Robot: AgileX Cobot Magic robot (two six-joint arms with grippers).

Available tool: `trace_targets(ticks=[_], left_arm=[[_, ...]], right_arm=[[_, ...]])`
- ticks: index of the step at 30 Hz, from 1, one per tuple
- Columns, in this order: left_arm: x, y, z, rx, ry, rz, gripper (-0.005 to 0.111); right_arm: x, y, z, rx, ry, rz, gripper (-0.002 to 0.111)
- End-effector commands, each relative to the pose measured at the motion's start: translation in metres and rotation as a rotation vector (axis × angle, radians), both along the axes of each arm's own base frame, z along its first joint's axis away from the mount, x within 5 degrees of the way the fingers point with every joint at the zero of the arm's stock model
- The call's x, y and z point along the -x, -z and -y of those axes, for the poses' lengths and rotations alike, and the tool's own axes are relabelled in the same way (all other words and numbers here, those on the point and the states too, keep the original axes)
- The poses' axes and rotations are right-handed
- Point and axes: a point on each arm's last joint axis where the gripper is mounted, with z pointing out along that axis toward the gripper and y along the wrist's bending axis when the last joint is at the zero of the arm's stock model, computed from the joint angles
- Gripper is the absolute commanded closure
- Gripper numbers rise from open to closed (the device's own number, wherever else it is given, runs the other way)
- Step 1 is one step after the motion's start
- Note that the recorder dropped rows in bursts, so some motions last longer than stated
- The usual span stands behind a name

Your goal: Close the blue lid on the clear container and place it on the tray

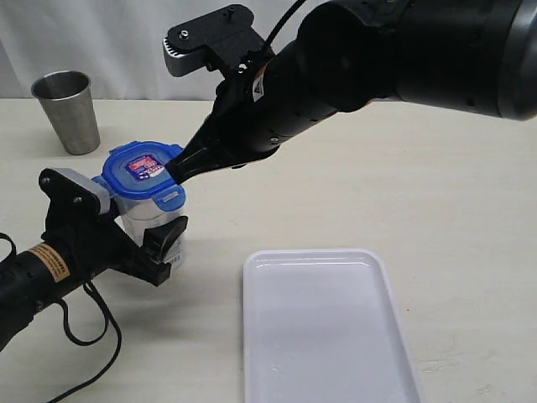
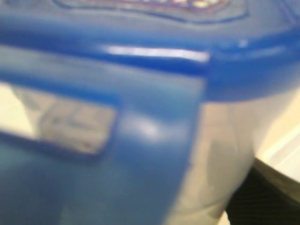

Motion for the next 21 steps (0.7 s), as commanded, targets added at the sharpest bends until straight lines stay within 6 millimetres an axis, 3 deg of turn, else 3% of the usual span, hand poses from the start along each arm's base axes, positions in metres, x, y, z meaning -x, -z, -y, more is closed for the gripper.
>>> trace_targets(ticks=[1,6,11,21], left_arm=[[0.005,-0.003,0.011,-0.025,0.152,0.059,0.107],[0.003,-0.004,0.021,-0.069,0.270,0.082,0.107],[0.000,-0.006,0.023,-0.068,0.289,0.097,0.107],[-0.007,-0.010,0.030,-0.041,0.327,0.100,0.107]], right_arm=[[-0.003,-0.019,0.005,-0.015,0.026,-0.022,0.101],[-0.012,-0.040,0.019,-0.027,0.080,-0.090,0.083],[-0.010,-0.041,0.030,-0.029,0.043,-0.235,0.057],[-0.012,-0.020,0.022,-0.049,0.000,-0.377,0.054]])
